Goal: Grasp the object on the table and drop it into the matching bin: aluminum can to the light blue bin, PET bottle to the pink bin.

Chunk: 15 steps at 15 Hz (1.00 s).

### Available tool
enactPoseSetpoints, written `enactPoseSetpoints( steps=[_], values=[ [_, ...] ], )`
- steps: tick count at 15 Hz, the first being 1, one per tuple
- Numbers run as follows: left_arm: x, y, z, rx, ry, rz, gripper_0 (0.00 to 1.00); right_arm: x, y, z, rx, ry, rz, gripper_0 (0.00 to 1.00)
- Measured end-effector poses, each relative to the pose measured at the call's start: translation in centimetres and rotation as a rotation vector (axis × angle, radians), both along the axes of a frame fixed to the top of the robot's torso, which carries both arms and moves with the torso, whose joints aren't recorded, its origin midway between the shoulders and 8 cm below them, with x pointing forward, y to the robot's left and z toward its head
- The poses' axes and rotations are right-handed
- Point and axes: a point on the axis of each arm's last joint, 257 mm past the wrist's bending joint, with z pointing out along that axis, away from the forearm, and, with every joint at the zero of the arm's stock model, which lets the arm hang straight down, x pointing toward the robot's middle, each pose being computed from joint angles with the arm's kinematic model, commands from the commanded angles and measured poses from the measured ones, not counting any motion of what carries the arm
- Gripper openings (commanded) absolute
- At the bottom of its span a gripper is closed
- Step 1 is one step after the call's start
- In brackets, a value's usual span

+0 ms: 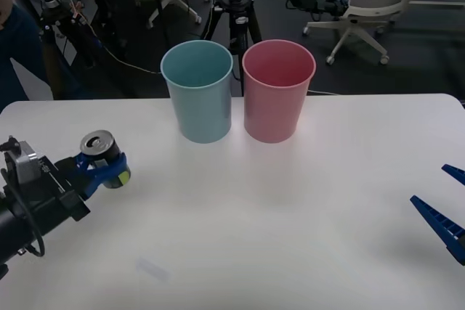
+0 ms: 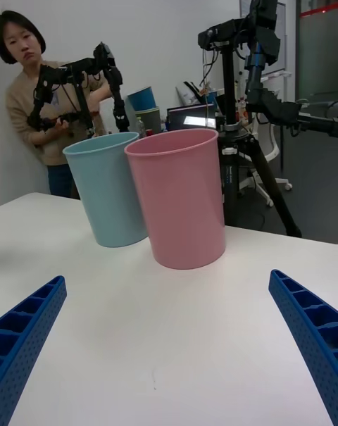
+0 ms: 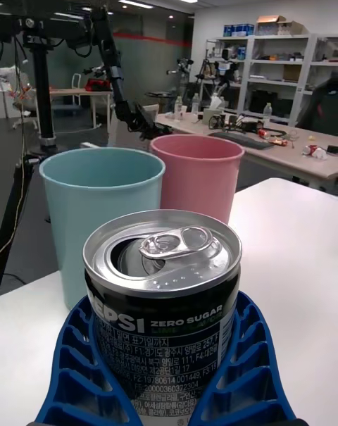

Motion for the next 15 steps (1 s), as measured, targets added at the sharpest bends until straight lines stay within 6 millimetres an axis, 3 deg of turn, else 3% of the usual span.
enactPoseSetpoints(
  steps=[6,11,15],
  values=[
    [1.8,-1.6,7.4,0.043,-0.040,-0.079,0.00,0.0,0.0,0.0,0.000,0.000,0.000,1.00],
    [5.6,-4.1,12.7,0.001,-0.023,-0.120,0.00,0.0,0.0,0.0,0.000,0.000,0.000,1.00],
    [10.2,-5.4,15.3,-0.011,-0.044,-0.137,0.00,0.0,0.0,0.0,0.000,0.000,0.000,1.00]
  ],
)
